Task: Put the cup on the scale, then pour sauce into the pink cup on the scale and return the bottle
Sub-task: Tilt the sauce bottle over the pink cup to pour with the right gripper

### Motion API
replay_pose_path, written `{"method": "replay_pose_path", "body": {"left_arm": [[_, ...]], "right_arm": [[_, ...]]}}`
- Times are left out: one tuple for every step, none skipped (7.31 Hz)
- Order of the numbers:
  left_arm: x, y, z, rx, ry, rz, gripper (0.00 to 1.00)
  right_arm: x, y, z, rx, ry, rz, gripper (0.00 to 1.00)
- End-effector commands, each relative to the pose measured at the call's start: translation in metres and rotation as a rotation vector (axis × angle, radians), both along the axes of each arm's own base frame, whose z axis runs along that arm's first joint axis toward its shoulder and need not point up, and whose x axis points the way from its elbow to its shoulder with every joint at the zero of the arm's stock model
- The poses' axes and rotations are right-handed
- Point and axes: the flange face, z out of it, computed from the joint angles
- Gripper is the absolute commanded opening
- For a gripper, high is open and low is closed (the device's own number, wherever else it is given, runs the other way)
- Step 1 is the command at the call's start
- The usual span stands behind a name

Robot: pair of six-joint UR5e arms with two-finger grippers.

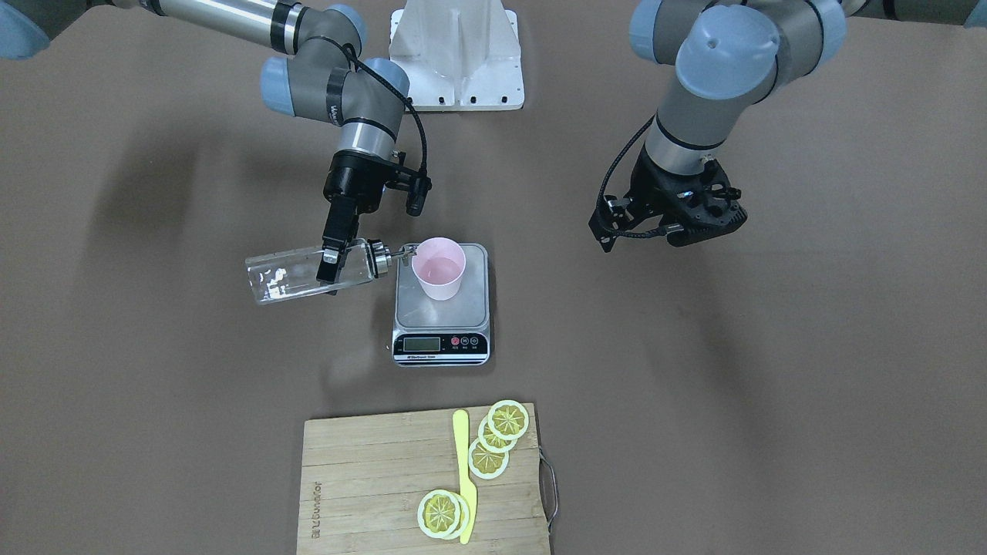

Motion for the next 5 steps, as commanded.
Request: {"method": "replay_pose_path", "body": {"left_arm": [[-0.021,0.006,0.024,0.033,-0.023,0.036,0.99],[-0.023,0.005,0.023,0.037,-0.022,0.036,0.99],[-0.023,0.005,0.023,0.037,-0.022,0.036,0.99],[-0.024,0.004,0.023,0.038,-0.021,0.033,0.99],[-0.026,0.003,0.024,0.036,-0.023,0.03,0.99]], "right_arm": [[0.001,0.0,-0.002,0.008,0.056,-0.004,0.1],[0.001,0.0,0.0,0.007,0.065,-0.004,0.1],[0.001,-0.001,-0.002,0.01,0.104,-0.009,0.1],[-0.002,-0.001,-0.018,0.017,0.107,-0.013,0.1],[-0.001,-0.001,-0.02,0.02,0.113,-0.013,0.1]]}}
